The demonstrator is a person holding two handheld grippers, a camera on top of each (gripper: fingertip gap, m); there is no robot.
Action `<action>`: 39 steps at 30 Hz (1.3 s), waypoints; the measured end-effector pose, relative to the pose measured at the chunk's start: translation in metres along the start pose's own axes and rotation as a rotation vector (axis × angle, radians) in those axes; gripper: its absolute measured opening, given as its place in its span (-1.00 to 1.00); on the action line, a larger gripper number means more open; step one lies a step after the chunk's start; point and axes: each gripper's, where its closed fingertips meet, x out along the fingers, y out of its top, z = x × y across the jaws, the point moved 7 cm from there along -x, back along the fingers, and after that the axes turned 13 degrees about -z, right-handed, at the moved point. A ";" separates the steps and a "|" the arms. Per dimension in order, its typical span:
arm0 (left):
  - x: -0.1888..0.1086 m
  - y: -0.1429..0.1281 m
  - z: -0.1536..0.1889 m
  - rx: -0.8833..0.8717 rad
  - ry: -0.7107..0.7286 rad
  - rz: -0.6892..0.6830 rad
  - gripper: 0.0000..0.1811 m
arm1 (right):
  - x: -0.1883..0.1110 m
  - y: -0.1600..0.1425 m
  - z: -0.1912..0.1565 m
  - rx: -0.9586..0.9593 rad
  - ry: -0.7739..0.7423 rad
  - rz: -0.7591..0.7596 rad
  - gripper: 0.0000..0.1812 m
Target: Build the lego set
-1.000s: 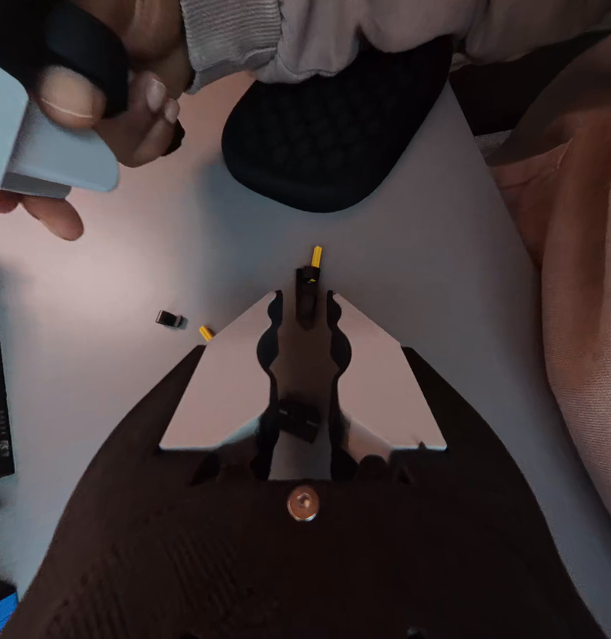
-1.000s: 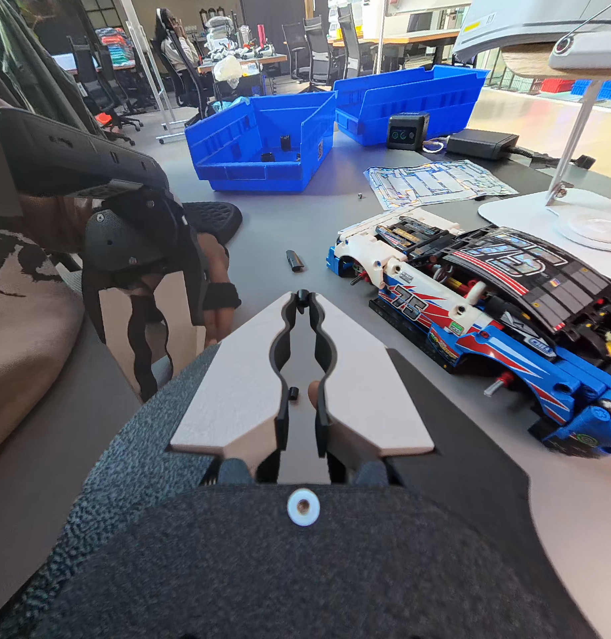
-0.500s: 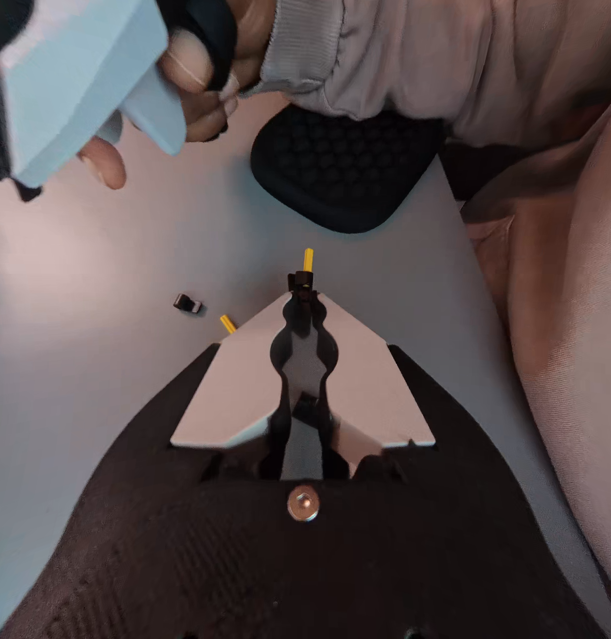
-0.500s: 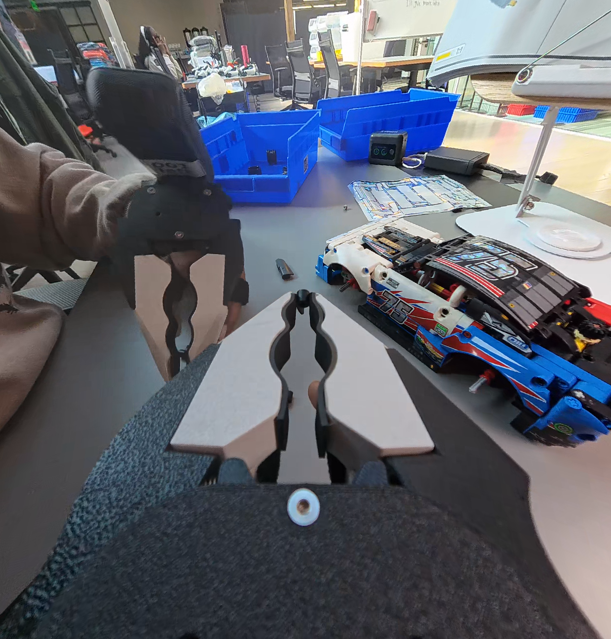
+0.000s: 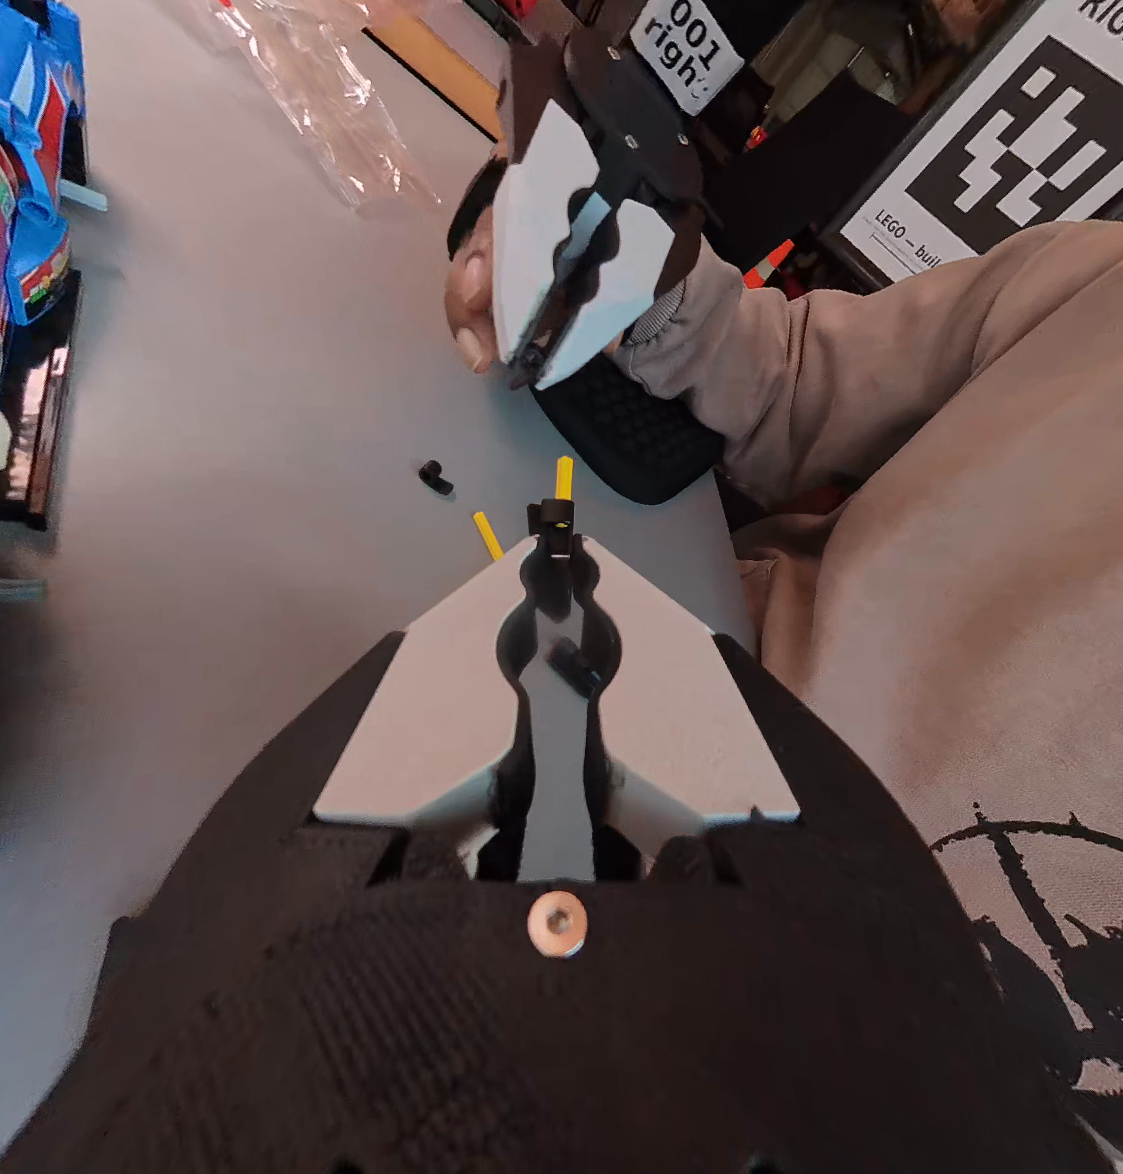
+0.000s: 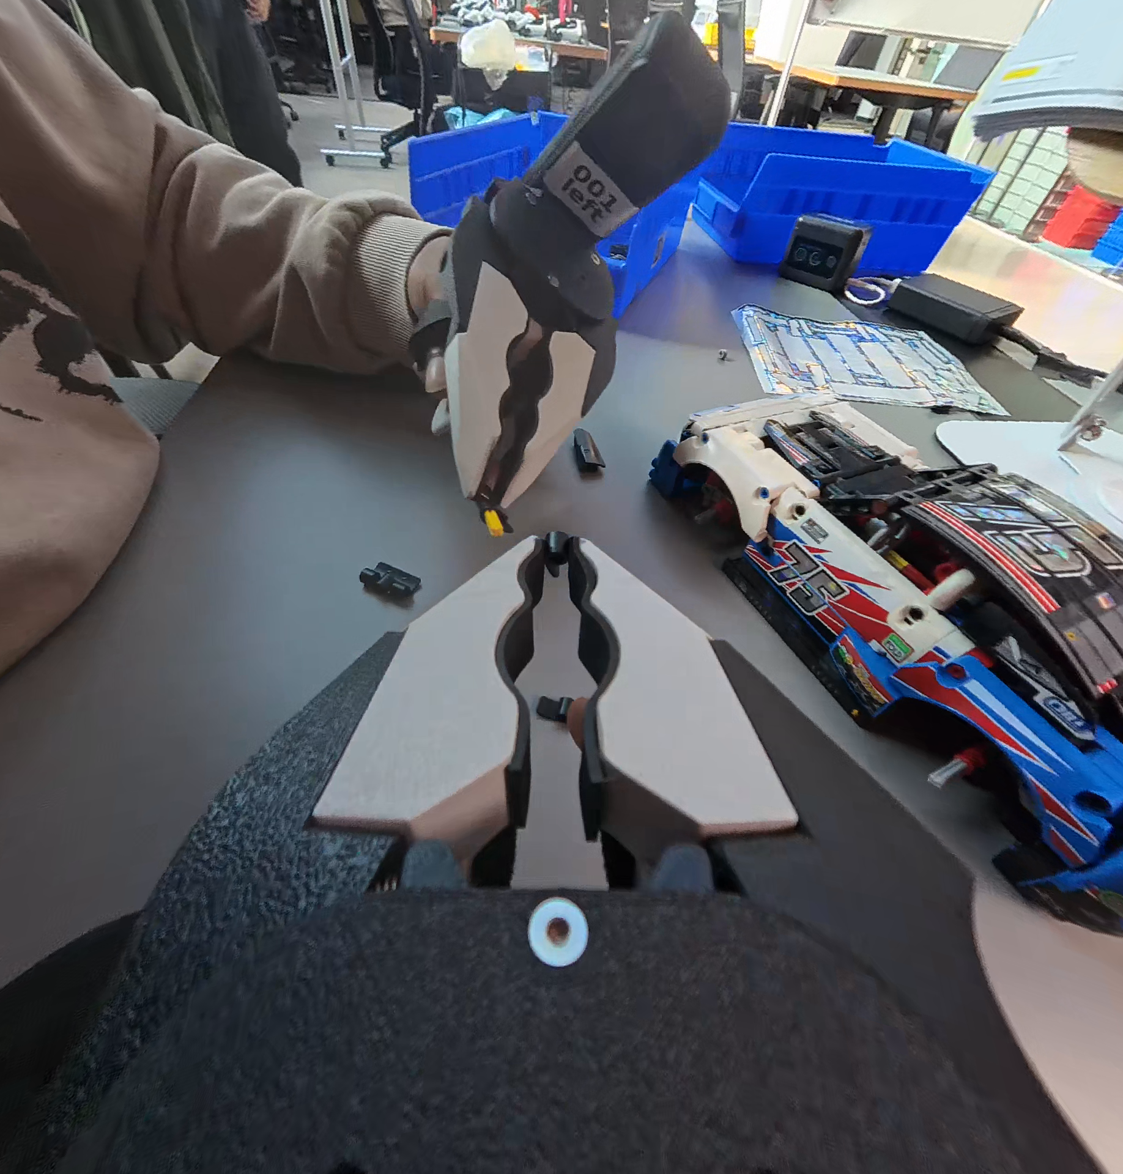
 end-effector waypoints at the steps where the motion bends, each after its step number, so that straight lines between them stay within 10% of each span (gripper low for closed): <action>1: 0.001 -0.001 -0.001 -0.015 0.003 -0.008 -0.95 | 0.000 0.001 -0.002 -0.017 0.013 0.002 -0.95; 39: 0.022 -0.019 -0.008 -0.198 -0.075 -0.142 -0.95 | 0.031 -0.018 -0.042 -0.455 -0.016 -0.287 -0.95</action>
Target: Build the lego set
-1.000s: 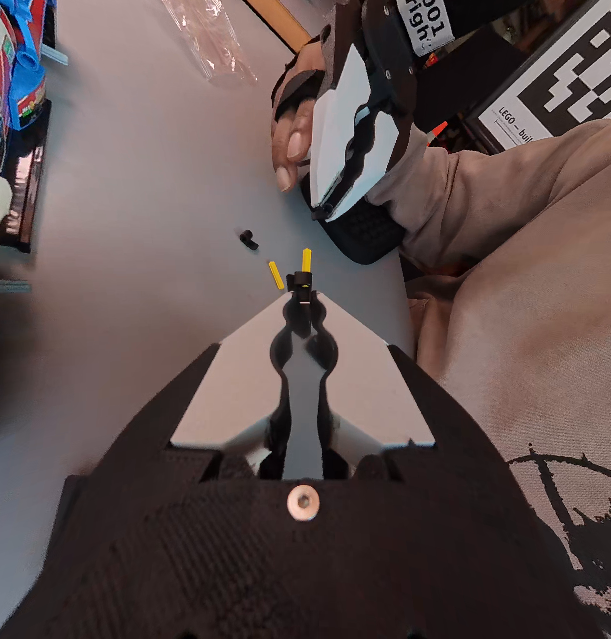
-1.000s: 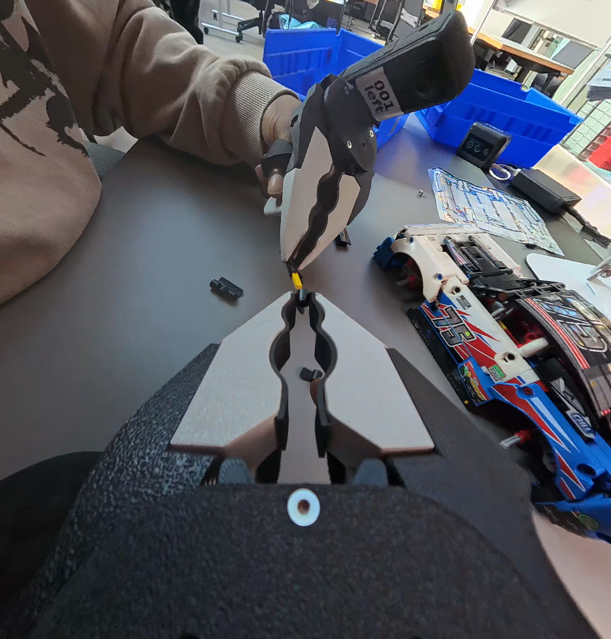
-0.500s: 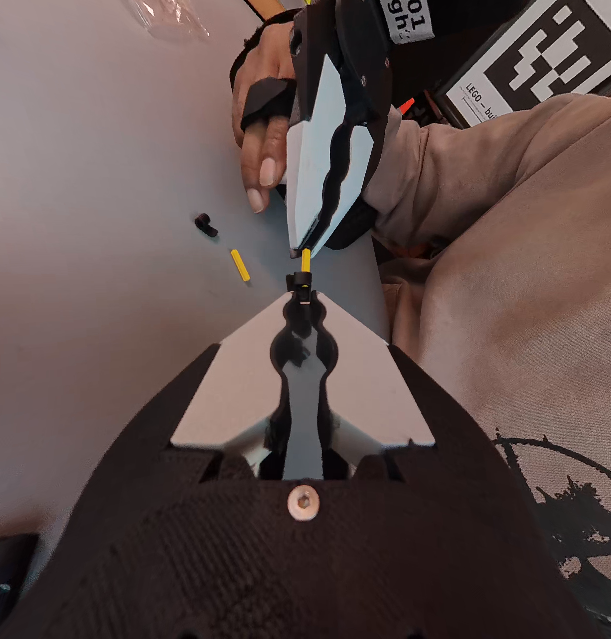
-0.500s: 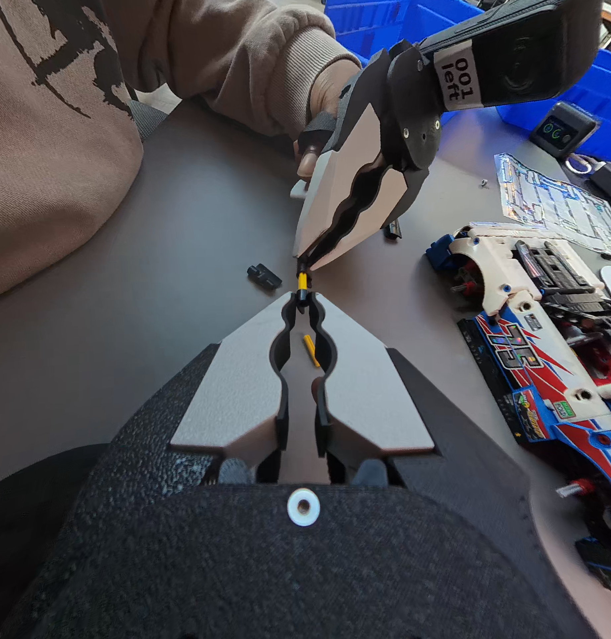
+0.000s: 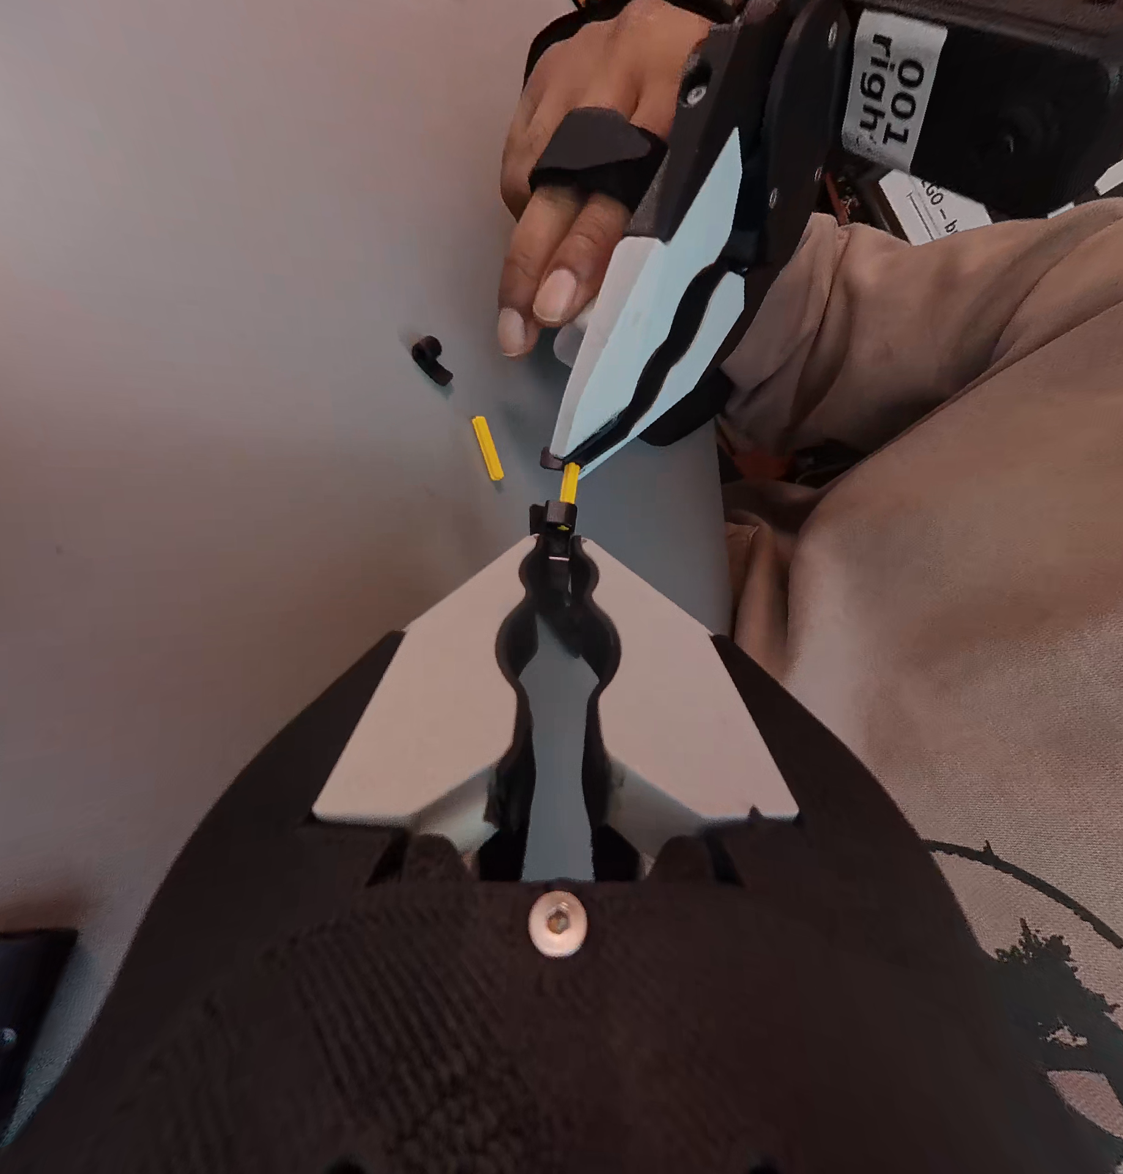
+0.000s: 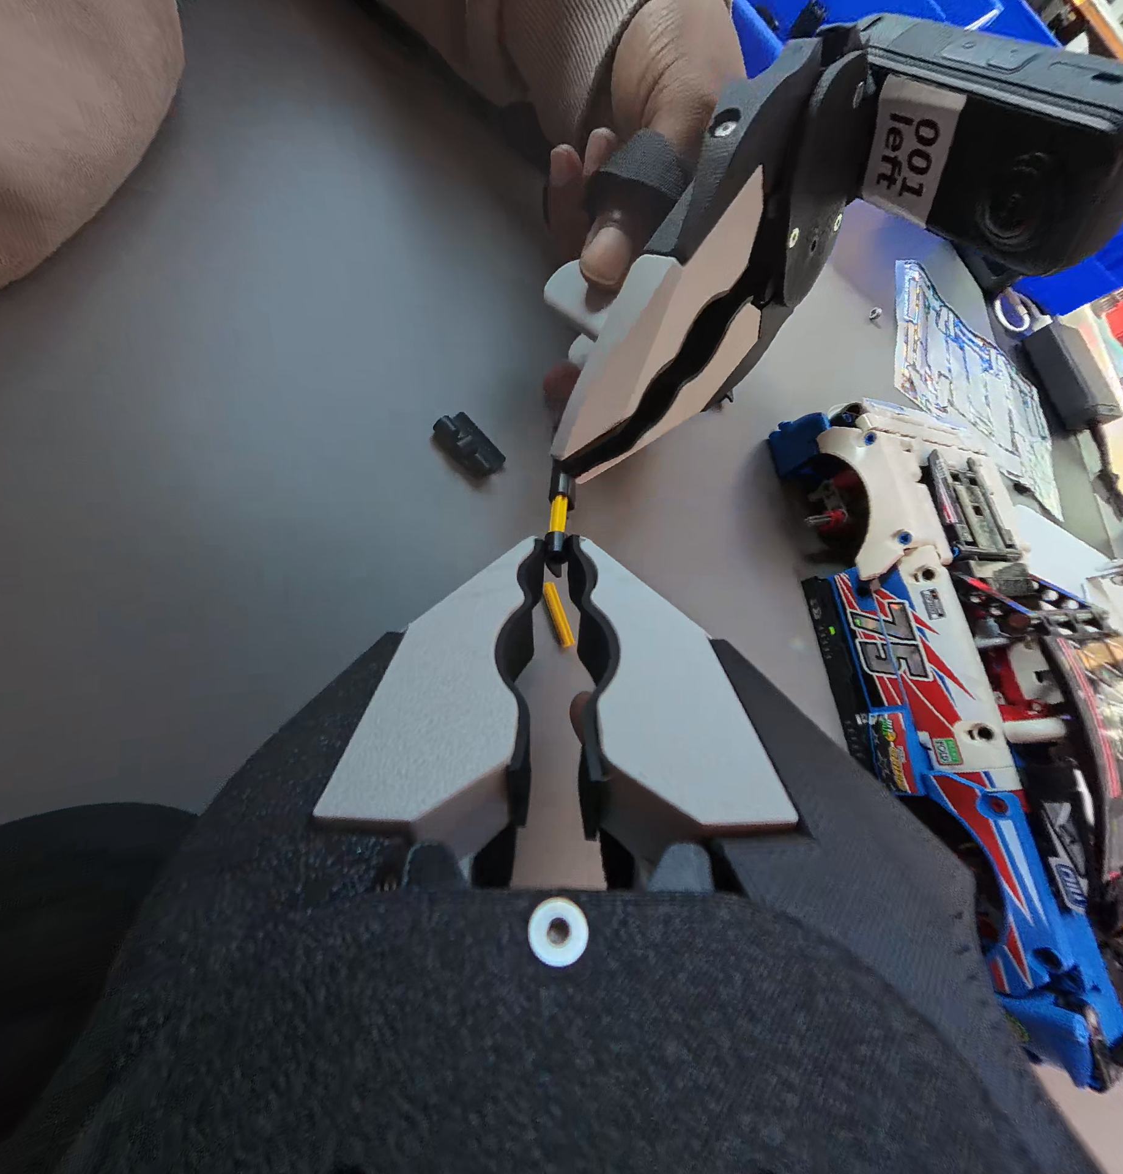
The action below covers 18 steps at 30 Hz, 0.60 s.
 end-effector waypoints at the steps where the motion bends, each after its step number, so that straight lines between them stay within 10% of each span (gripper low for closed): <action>1: -0.001 0.000 -0.001 -0.012 -0.009 0.010 -0.96 | 0.001 0.000 -0.002 -0.022 -0.018 -0.009 -0.95; 18: 0.007 0.007 0.011 0.009 -0.151 0.073 -1.00 | 0.007 0.018 -0.016 -0.168 -0.102 0.058 -0.95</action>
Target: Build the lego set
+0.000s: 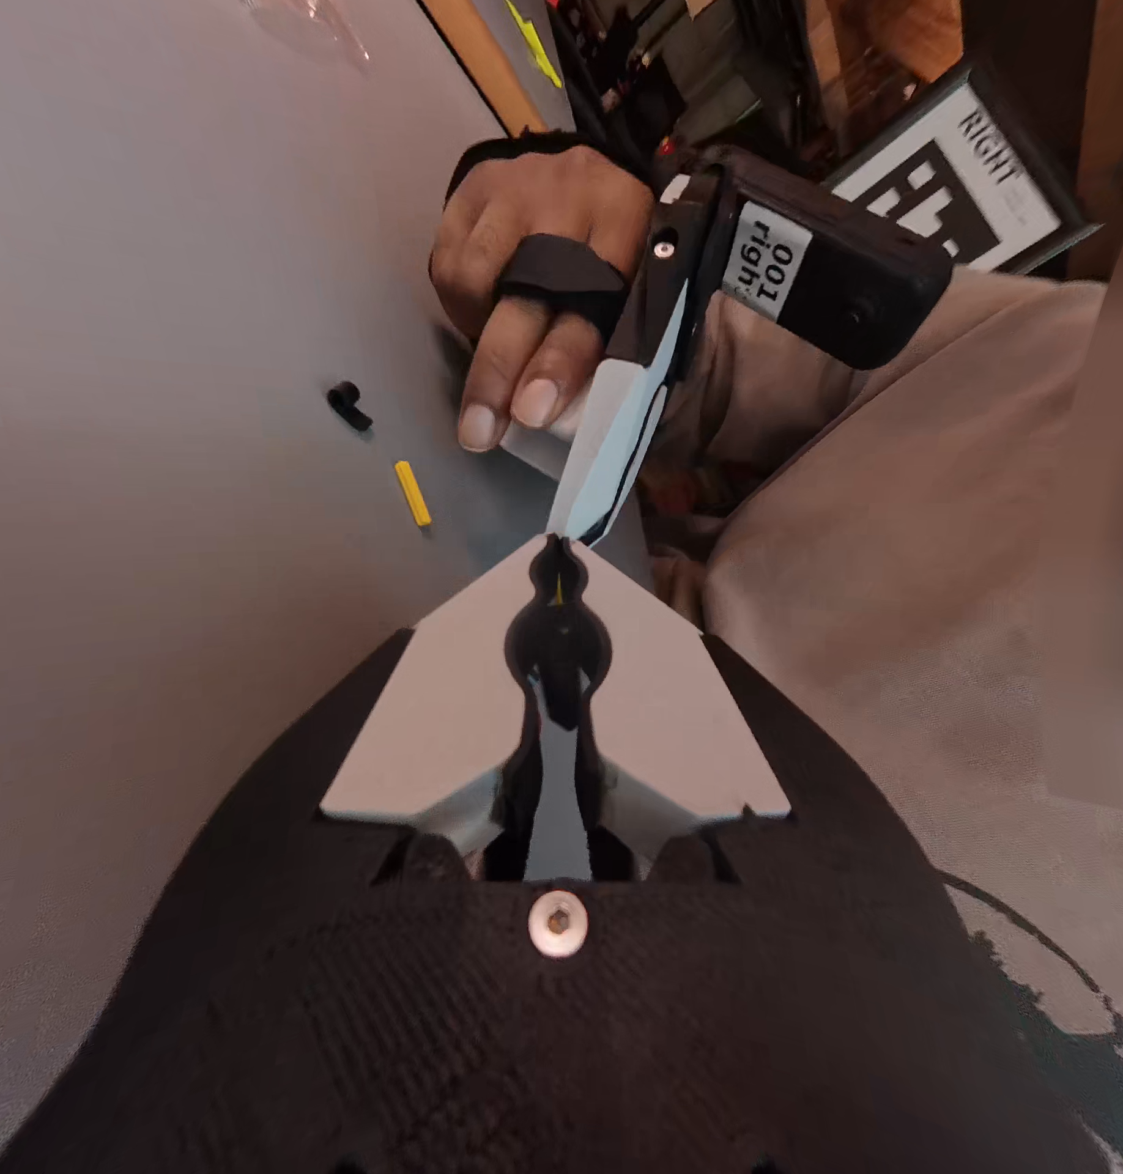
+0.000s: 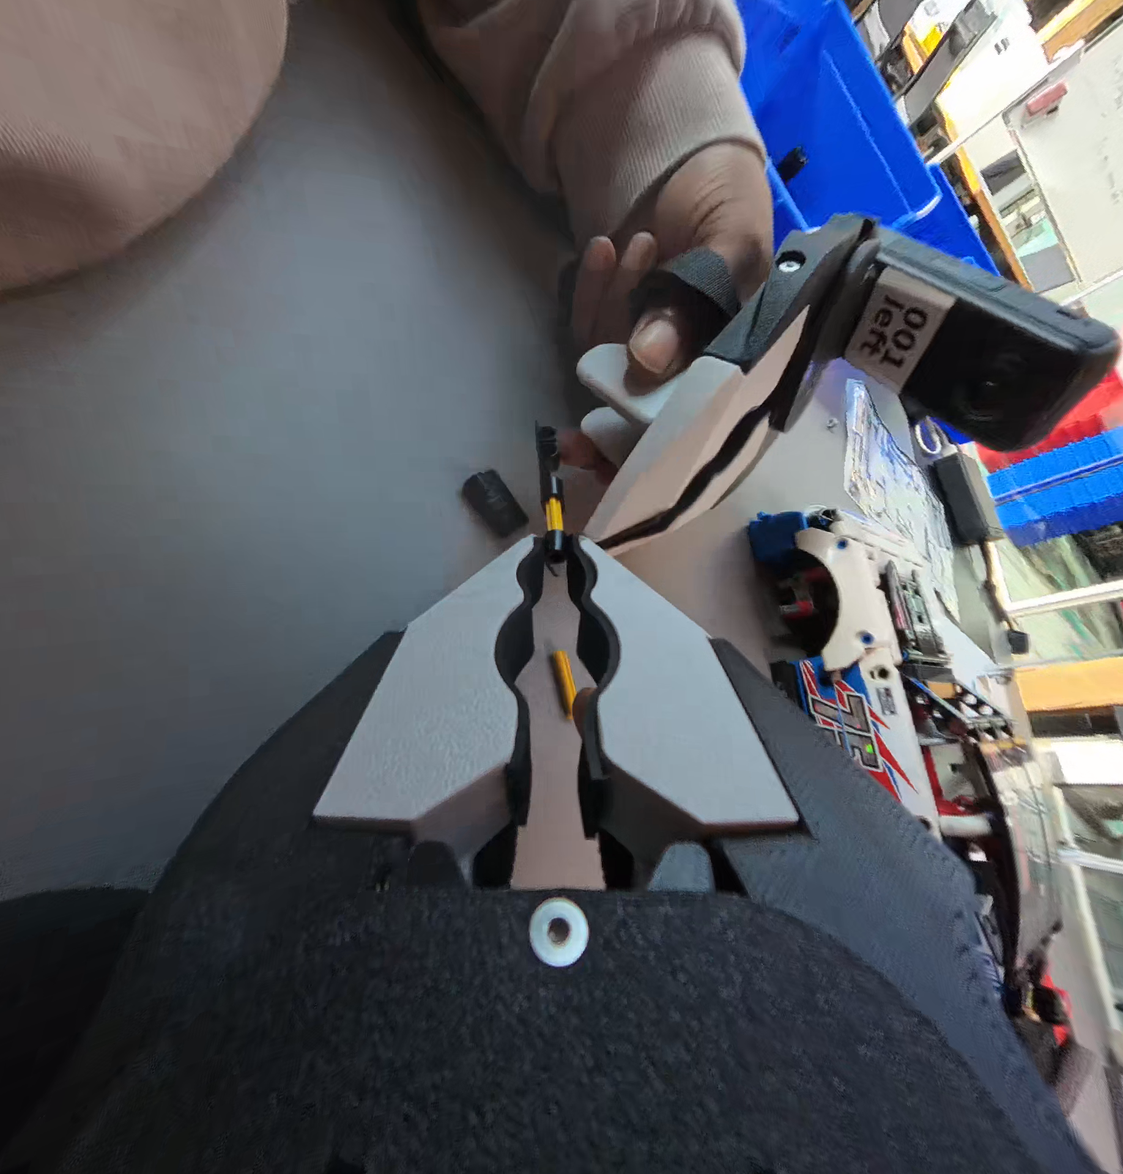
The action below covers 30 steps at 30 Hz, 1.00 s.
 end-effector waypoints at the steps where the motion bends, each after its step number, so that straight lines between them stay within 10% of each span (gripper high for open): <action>1: 0.000 0.000 -0.001 0.017 0.043 -0.013 -1.00 | 0.002 -0.001 -0.001 -0.008 -0.020 -0.005 -0.95; 9: -0.020 0.009 0.009 0.185 0.183 0.081 -0.96 | -0.005 -0.009 0.012 0.125 -0.020 0.026 -0.95; 17: -0.018 0.004 0.021 0.596 0.630 -0.058 -0.74 | -0.013 -0.020 0.030 0.386 0.026 0.105 -0.95; 30: -0.003 0.000 0.018 0.636 0.631 -0.106 -0.94 | -0.013 -0.015 0.025 0.430 0.130 0.099 -0.95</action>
